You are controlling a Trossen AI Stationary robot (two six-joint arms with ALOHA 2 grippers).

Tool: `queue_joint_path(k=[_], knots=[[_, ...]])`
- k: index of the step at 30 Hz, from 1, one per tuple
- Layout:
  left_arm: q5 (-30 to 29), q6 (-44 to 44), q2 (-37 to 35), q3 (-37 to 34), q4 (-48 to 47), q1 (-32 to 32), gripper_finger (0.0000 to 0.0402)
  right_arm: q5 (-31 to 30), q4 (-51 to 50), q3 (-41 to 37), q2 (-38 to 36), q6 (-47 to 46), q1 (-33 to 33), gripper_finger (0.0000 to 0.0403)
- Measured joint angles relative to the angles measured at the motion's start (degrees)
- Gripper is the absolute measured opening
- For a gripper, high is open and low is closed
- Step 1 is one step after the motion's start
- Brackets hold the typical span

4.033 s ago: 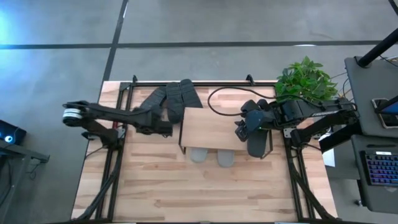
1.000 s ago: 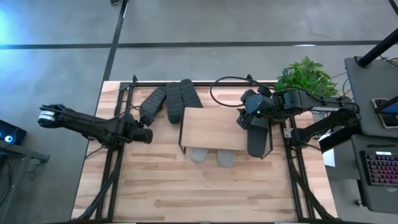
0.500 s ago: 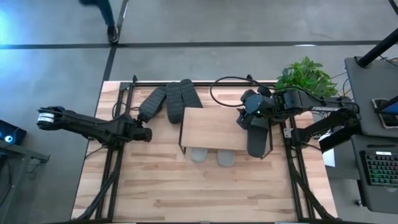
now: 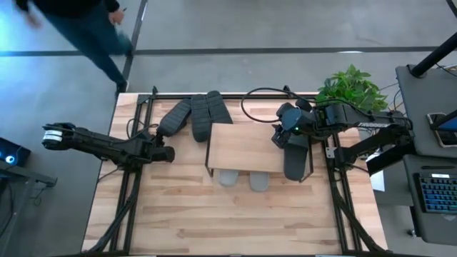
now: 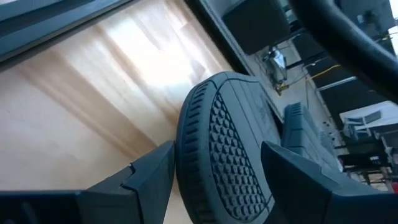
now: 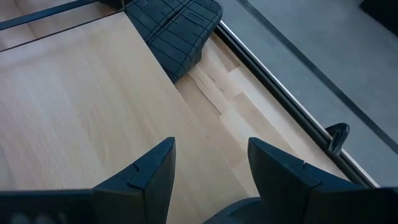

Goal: Pick and place slides into the shelf
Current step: Put the black slipper on the shelf

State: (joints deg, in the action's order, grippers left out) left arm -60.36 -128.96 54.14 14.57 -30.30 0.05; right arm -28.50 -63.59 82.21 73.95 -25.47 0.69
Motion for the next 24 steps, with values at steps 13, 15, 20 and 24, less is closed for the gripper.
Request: queue_joint_path(k=[13, 15, 20, 24], knots=[[-0.62, 5.94, 0.01, 0.00, 4.50, 0.00, 0.0190, -0.01, 0.00, 0.00, 0.00, 0.00, -0.02, 0.0194], [-0.61, 7.79, 0.01, 0.00, 5.70, 0.00, 0.0180, -0.01, 0.00, 0.00, 0.02, 0.00, -0.34, 0.0194], [-0.59, 8.40, 0.01, 0.02, 5.87, 0.00, 0.0150, -0.01, -0.02, 0.00, 0.02, 0.00, -1.11, 0.0194], [0.00, 10.92, 0.01, 0.02, 6.37, 0.00, 0.0116, -0.01, -0.04, 0.00, 0.02, 0.00, -1.20, 0.0194]])
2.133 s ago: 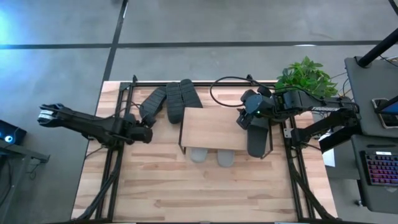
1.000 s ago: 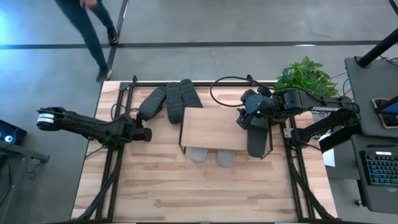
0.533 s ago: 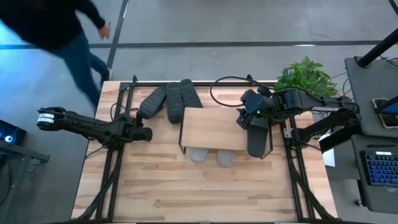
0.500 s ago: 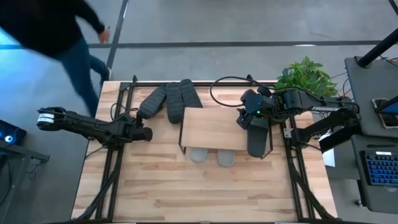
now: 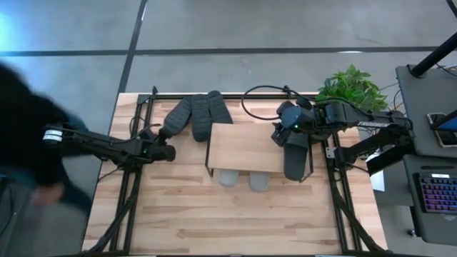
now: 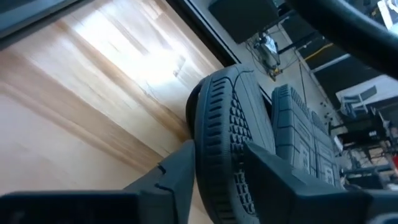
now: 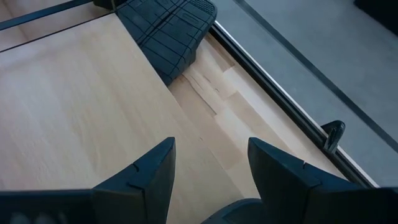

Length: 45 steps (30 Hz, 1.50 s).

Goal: Pick and place slides into the shelf
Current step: Put the black slipper on the shelf

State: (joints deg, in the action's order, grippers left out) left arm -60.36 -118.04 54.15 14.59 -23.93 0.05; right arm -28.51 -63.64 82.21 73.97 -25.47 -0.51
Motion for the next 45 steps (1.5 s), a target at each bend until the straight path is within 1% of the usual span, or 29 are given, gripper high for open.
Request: queue_joint_path(k=[6, 9, 14, 20, 23, 27, 31, 33, 36, 38, 42, 45], knots=[[0.15, 7.26, 0.11, 0.00, 4.21, 0.00, 0.0060, 0.02, -0.02, 0.00, 0.00, 0.00, 0.00, 0.0194], [0.17, 10.35, 0.13, 0.11, 5.78, 0.00, 0.0041, 0.02, -0.02, 0.00, 0.00, 0.00, 0.00, 0.0194], [-0.27, 15.41, 0.13, 1.80, 5.91, 0.00, 0.0030, 0.06, -0.05, 0.00, 0.00, 0.00, 0.00, 0.0194], [-4.66, 24.72, -1.64, 6.00, 5.14, -0.02, 0.0028, 0.26, -0.50, 0.00, 0.00, 0.00, 0.00, 0.0194], [-5.27, 32.85, -3.82, 8.85, 4.84, -0.02, 0.0027, 0.26, -0.74, 0.00, 0.00, 0.00, 0.00, 0.0194], [-5.31, 46.81, -7.01, 14.90, 4.88, -0.04, 0.0027, 0.24, -0.85, 0.00, 0.00, 0.02, 0.00, 0.0194], [-5.53, 64.08, -8.67, 23.89, 6.49, -0.36, 0.0026, 0.21, -0.85, 0.00, 0.00, 1.16, -0.02, 0.0194], [-5.43, 74.13, -8.76, 28.82, 8.77, -1.06, 0.0026, 0.17, -0.85, 0.00, 0.00, 2.95, -0.04, 0.0194], [-3.04, 88.53, -7.41, 35.71, 12.47, -2.34, 0.0026, 0.13, -0.85, 0.00, 0.00, 3.50, -0.35, 0.0194], [-0.05, 94.78, -6.05, 39.98, 12.84, -3.30, 0.0026, 0.00, -0.87, 0.00, 0.00, 3.67, -0.82, 0.0194], [7.70, 100.43, -2.69, 46.61, 12.05, -5.69, 0.0026, -0.02, -0.87, 0.00, -0.08, 4.02, -2.06, 0.0194], [12.66, 100.52, 0.23, 51.14, 7.86, -8.83, 0.0026, -0.09, -0.83, 0.00, -0.56, 6.39, -2.54, 0.0194]])
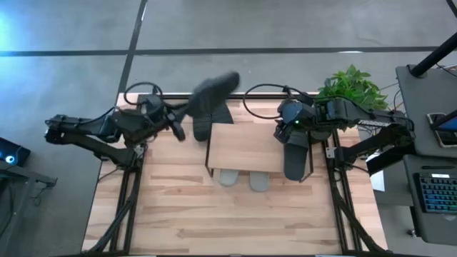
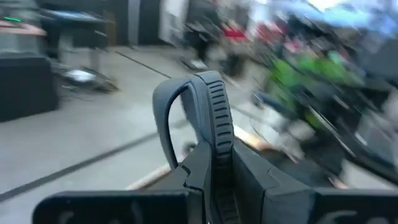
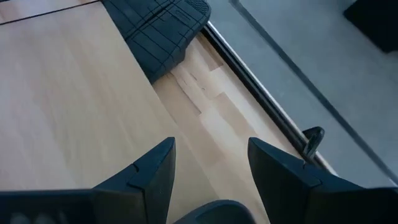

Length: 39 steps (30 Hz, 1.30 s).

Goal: Pick and place slides into the shelf
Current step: Put the black slipper on the shelf

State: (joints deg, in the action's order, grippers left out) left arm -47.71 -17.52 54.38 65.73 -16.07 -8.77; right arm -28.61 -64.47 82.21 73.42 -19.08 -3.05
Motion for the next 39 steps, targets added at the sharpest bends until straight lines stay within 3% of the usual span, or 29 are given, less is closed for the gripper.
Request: queue_joint_path(k=[5, 12, 17, 20, 26, 29, 34, 39], knots=[[6.74, -6.20, 5.79, 7.30, -12.54, -6.43, 0.0026, -5.24, 0.20, 1.77, -1.25, 2.36, 0.02, 0.0194], [9.80, -10.91, 13.37, 14.88, -12.91, -16.29, 0.0026, -14.75, 0.74, 8.42, -1.77, 7.08, -0.05, 0.0194], [15.94, -18.39, 18.55, 18.72, -12.87, -22.71, 0.0026, -12.66, 1.03, 12.04, -0.99, 9.14, -0.43, 0.0194], [16.30, -23.86, 21.49, 18.28, -13.75, -26.13, 0.0026, -11.34, 1.30, 12.78, -0.54, 9.29, -0.63, 0.0194], [9.53, -33.11, 29.98, 17.97, -22.64, -28.57, 0.0026, -9.83, 2.71, 12.22, 0.02, 11.78, -0.74, 0.0194], [10.05, -34.54, 35.10, 17.93, -24.52, -28.45, 0.0026, -9.77, 3.07, 11.87, 0.73, 13.52, -0.74, 0.0194], [23.40, -34.57, 43.29, 20.60, -22.62, -28.51, 0.0028, -9.78, 2.94, 11.76, 2.27, 16.91, -0.74, 0.0194], [27.06, -32.50, 49.22, 24.77, -26.97, -30.01, 0.0029, -9.72, 2.97, 11.76, 3.80, 17.63, -0.74, 0.0194]])
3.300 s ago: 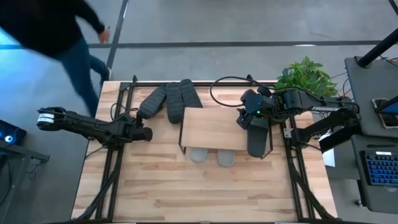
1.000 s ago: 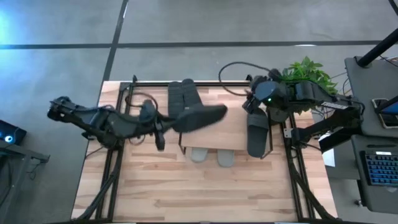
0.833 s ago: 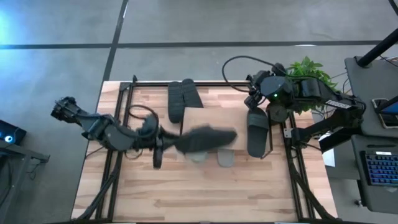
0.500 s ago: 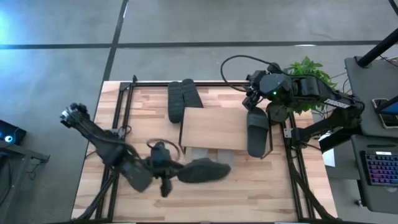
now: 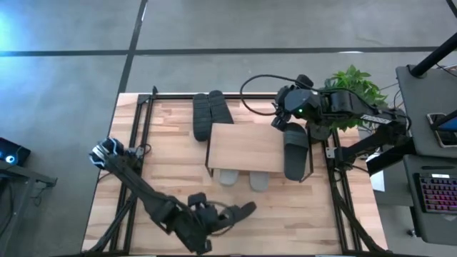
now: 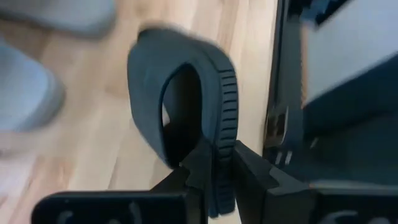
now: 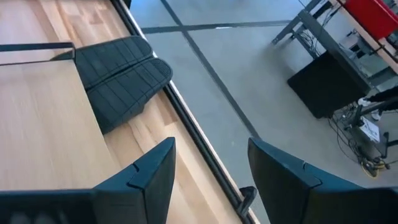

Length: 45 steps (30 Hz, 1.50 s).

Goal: Pick and place slides into the shelf
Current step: Put the black slipper on the shelf

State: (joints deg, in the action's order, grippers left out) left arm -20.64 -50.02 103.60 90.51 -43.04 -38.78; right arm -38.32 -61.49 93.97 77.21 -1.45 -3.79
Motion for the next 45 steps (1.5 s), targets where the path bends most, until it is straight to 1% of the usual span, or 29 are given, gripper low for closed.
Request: queue_joint_path(k=[2, 4, 7, 9, 12, 15, 19, 22, 24, 27, 30, 32, 34, 37, 40, 42, 45], knots=[[1.34, 0.55, 1.92, 1.17, -2.51, -0.79, 0.0029, 0.90, 0.00, 0.00, 0.62, -0.21, 0.00, 0.0194], [4.51, 0.60, 3.67, 1.82, -2.46, -1.29, 0.0029, 2.11, -0.12, 0.00, 1.02, -0.20, 0.00, 0.0194], [9.13, -3.64, 5.50, 2.71, -2.57, -1.16, 0.0038, 2.53, -0.31, 0.00, 1.65, 0.04, 0.00, 0.0194], [10.14, -5.49, 5.74, 3.11, -2.48, -0.97, 0.0054, 2.53, -0.41, 0.00, 2.12, 0.04, 0.00, 0.0194], [10.12, -8.21, 5.53, 2.51, -2.46, -0.75, 0.0092, 2.54, -0.42, -0.02, 2.62, 0.04, 0.00, 0.0194], [10.27, -11.15, 5.39, 2.29, -2.72, -0.57, 0.0144, 2.51, -0.40, -0.02, 3.22, 0.46, 0.00, 0.0194], [11.22, -11.14, 5.11, 2.38, -2.52, -0.59, 0.0213, 2.53, -0.44, -0.02, 3.83, 1.85, -0.57, 0.0194], [12.97, -10.83, 5.11, 2.05, -3.42, -0.64, 0.0244, 2.55, -0.52, -0.02, 3.93, 2.70, -1.47, 0.0194], [12.57, -11.21, 5.11, 2.16, -3.01, -0.67, 0.0249, 2.51, -0.71, -0.02, 3.90, 3.25, -2.08, 0.0194], [9.79, -12.01, 5.11, 2.44, -1.45, -0.30, 0.0244, 2.52, -1.09, -0.02, 3.79, 3.62, -3.15, 0.0194], [9.27, -14.79, 5.18, 1.18, 6.67, 0.20, 0.0233, 2.51, -1.29, -0.02, 3.59, 4.12, -4.18, 0.0194], [10.66, -15.58, 6.61, 0.85, 13.41, 0.30, 0.0224, 2.49, -1.33, -0.02, 3.44, 4.59, -4.68, 0.0194], [12.88, -15.67, 8.89, 0.85, 16.78, 0.17, 0.0215, 2.48, -1.39, -0.02, 3.37, 4.72, -5.02, 0.0194], [17.33, -18.69, 11.52, 1.09, 17.41, -0.07, 0.0207, 2.49, -1.74, -0.02, 3.08, 4.94, -5.51, 0.0194], [21.83, -23.28, 11.98, 1.43, 17.97, -0.07, 0.0205, 2.52, -1.75, -0.02, 2.99, 6.05, -5.99, 0.0194], [22.65, -24.17, 11.42, 1.46, 18.44, -0.07, 0.0205, 2.49, -1.75, -0.02, 2.97, 6.51, -6.09, 0.0194], [21.44, -23.77, 8.70, 1.46, 18.32, -0.07, 0.0205, 2.48, -1.36, -0.02, 2.90, 7.35, -6.40, 0.0194]])
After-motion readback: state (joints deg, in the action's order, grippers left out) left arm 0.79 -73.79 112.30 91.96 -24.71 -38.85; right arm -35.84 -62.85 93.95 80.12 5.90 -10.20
